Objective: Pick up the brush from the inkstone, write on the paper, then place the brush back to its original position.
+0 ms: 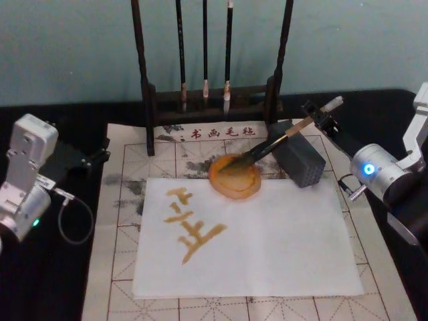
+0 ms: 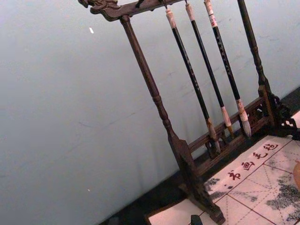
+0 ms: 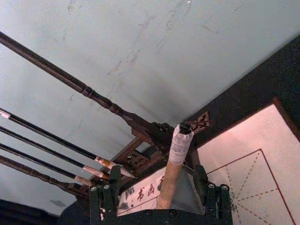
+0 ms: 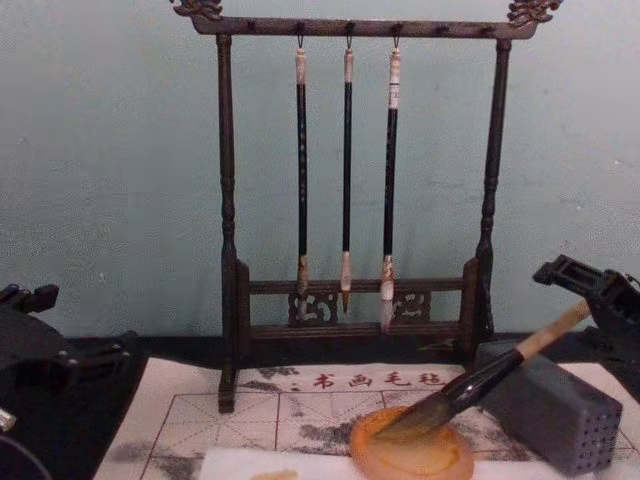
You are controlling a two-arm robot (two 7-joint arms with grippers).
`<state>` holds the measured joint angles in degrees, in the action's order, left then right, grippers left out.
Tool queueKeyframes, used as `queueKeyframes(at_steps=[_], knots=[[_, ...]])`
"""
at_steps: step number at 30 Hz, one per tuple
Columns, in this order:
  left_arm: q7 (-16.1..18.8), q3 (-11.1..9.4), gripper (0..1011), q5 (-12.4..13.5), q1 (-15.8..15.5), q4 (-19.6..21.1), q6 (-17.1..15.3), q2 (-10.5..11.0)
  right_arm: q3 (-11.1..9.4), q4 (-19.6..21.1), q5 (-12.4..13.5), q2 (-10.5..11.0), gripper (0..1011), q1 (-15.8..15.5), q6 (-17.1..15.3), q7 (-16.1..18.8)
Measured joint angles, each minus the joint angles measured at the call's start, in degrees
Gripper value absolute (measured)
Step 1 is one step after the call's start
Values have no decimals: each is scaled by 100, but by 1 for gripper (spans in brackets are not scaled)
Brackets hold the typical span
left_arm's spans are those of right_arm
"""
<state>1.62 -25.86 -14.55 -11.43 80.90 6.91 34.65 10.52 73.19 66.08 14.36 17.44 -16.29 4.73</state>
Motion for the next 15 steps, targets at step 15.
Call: queueKeyframes(at_steps=[15], knots=[[0, 0, 1001, 0, 0, 0, 0, 0, 194, -236, 188, 19, 1000, 198, 125, -29]])
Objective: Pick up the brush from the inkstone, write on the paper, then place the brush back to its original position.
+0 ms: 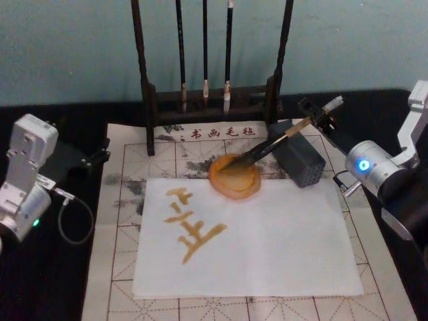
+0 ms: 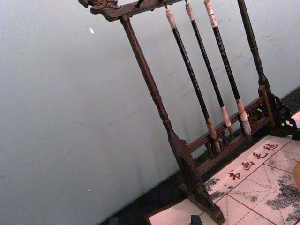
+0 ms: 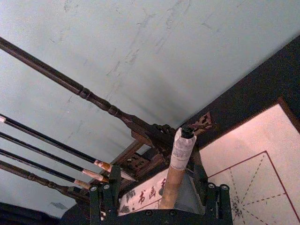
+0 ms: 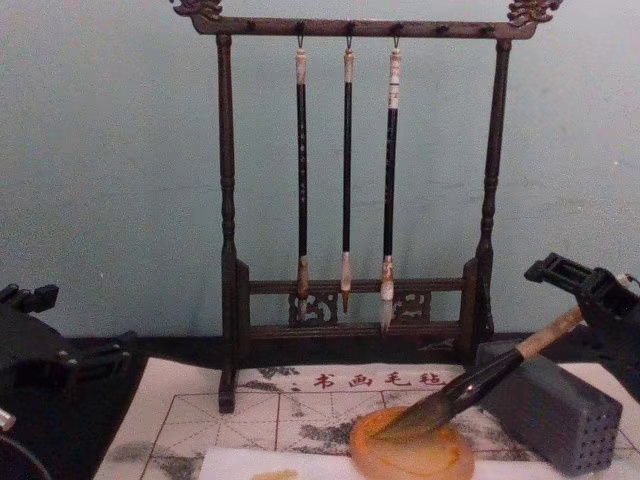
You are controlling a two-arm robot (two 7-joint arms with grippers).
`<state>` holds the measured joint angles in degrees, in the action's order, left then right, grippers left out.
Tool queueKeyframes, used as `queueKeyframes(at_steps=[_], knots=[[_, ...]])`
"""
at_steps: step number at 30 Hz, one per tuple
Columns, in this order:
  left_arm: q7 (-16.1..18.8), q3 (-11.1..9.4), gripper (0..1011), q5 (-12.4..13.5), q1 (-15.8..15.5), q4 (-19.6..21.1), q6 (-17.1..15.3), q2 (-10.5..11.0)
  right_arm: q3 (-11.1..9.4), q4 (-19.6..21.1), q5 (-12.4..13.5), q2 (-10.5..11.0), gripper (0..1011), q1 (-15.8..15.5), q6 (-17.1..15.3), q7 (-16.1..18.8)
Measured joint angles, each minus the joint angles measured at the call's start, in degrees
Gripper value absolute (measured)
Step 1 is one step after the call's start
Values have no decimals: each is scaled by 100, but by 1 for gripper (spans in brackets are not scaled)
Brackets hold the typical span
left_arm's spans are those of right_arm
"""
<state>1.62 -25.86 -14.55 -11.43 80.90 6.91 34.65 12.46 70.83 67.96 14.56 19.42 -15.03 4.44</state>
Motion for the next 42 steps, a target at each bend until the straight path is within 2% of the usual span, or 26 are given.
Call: queueKeyframes(at_steps=[8, 23, 34, 35, 42], knots=[[0, 0, 1001, 0, 0, 0, 0, 0, 94, -10, 42, 55, 1000, 18, 80, -31], [0, 0, 1001, 0, 0, 0, 0, 0, 76, -10, 40, 47, 993, 18, 68, -30], [0, 0, 1001, 0, 0, 0, 0, 0, 69, -6, 39, 43, 743, 15, 62, -27], [0, 0, 1001, 0, 0, 0, 0, 0, 68, -6, 38, 43, 687, 14, 61, -27], [0, 0, 1001, 0, 0, 0, 0, 0, 65, -6, 38, 43, 459, 14, 57, -25]])
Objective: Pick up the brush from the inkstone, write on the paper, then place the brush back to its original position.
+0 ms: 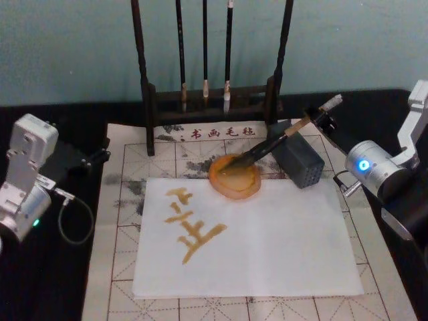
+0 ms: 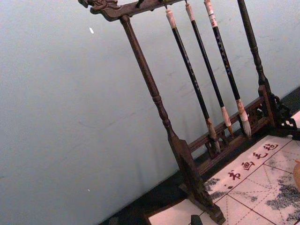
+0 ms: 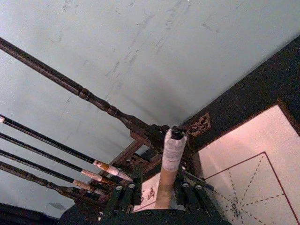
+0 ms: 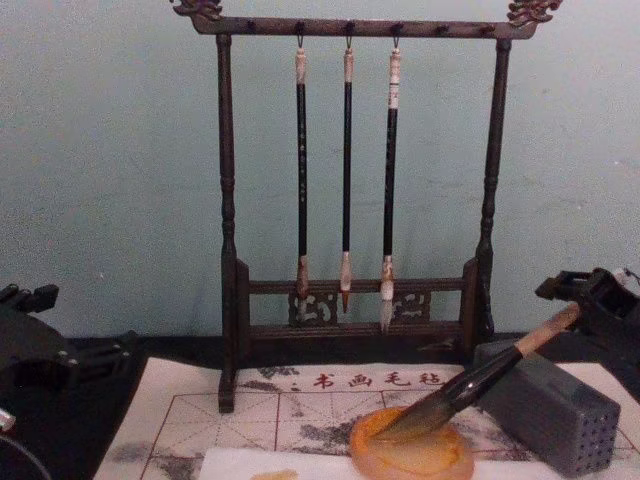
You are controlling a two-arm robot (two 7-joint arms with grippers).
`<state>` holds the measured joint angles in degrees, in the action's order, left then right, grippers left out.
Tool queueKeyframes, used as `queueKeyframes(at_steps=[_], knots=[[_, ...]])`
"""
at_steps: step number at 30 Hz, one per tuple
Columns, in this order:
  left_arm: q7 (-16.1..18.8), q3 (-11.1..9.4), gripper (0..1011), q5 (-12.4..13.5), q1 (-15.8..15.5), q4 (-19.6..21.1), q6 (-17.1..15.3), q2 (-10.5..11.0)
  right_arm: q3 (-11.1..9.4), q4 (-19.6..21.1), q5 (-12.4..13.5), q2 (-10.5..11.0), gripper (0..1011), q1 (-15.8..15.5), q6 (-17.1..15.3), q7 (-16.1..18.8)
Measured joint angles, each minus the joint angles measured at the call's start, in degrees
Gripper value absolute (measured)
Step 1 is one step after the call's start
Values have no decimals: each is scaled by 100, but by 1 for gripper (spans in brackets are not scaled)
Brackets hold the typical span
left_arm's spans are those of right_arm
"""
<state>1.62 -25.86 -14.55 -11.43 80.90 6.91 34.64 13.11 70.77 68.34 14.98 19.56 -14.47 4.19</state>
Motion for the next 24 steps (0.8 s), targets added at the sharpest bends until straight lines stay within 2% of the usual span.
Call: queueKeyframes(at_steps=[1, 4, 9, 24], knots=[[0, 0, 1001, 0, 0, 0, 0, 0, 0, 0, 0, 0, 459, 0, 0, 0], [0, 0, 1001, 0, 0, 0, 0, 0, 0, 0, 0, 0, 316, 0, -2, 0], [0, 0, 1001, 0, 0, 0, 0, 0, 0, 0, 0, -1, 191, 0, -1, 1], [0, 0, 1001, 0, 0, 0, 0, 0, 0, 0, 0, 0, 185, 0, -1, 0]])
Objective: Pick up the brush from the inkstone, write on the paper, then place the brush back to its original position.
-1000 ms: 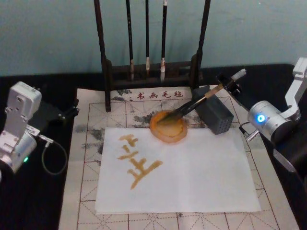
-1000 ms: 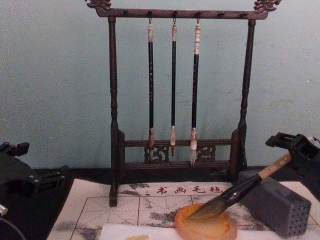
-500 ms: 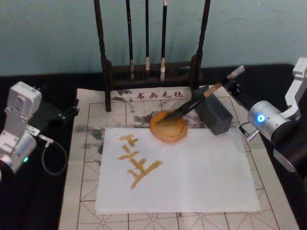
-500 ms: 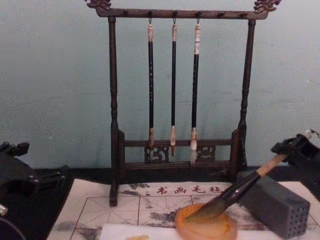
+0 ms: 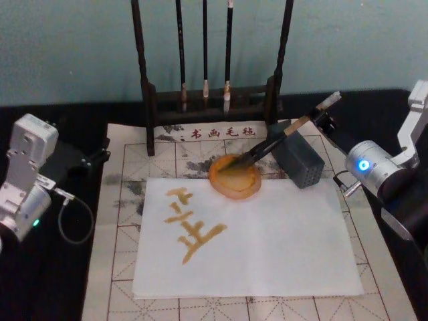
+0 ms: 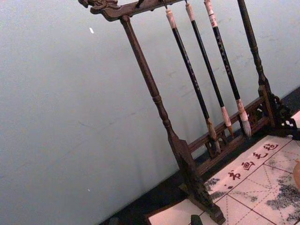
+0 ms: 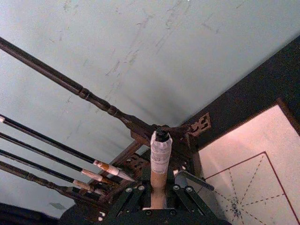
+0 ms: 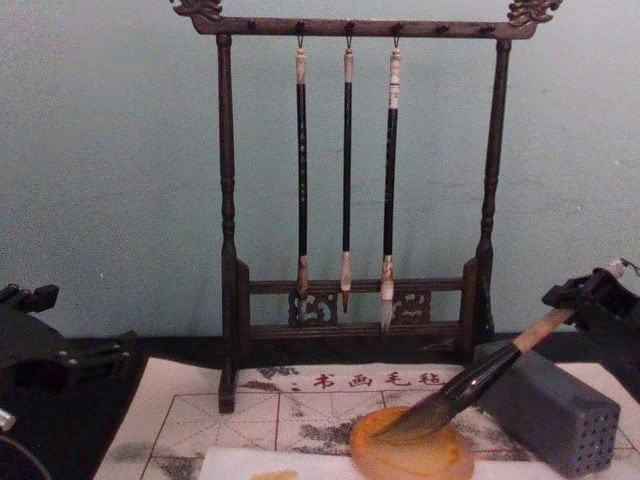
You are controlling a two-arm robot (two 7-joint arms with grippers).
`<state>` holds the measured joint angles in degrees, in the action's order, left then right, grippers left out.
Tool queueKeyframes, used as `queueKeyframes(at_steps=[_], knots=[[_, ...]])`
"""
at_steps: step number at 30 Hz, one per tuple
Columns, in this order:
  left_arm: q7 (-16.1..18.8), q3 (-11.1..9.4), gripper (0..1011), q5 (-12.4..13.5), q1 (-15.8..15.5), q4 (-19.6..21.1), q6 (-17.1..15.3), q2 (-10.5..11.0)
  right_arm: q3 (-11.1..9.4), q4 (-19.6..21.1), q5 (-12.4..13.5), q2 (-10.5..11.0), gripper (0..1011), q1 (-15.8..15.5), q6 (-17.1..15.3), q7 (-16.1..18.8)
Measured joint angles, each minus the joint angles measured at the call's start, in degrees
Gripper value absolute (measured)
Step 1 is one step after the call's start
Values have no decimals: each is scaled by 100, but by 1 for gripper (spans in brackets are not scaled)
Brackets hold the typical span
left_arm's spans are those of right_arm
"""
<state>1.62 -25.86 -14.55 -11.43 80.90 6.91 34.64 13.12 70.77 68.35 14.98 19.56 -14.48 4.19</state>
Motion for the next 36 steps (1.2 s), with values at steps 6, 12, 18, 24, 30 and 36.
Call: queueKeyframes(at_steps=[6, 12, 18, 24, 30, 36], knots=[[0, 1, 1001, 0, 0, 0, 0, 0, 0, 0, 0, 0, 185, 0, 0, 0], [0, 0, 1001, 0, 0, 0, 0, 0, 49, 16, 31, 39, 185, 0, 23, 40], [0, 0, 1001, 0, 0, 0, 0, 0, 156, 109, 68, 145, 185, -7, 114, 178], [0, 0, 1001, 0, 0, 0, 0, 0, 268, 264, 31, 287, 185, -37, 299, 358], [0, 0, 1001, 0, 0, 0, 0, 0, 461, 467, -238, 520, 185, -77, 606, 653], [0, 0, 1001, 0, 0, 0, 0, 0, 614, 666, -601, 733, 185, -121, 948, 954]])
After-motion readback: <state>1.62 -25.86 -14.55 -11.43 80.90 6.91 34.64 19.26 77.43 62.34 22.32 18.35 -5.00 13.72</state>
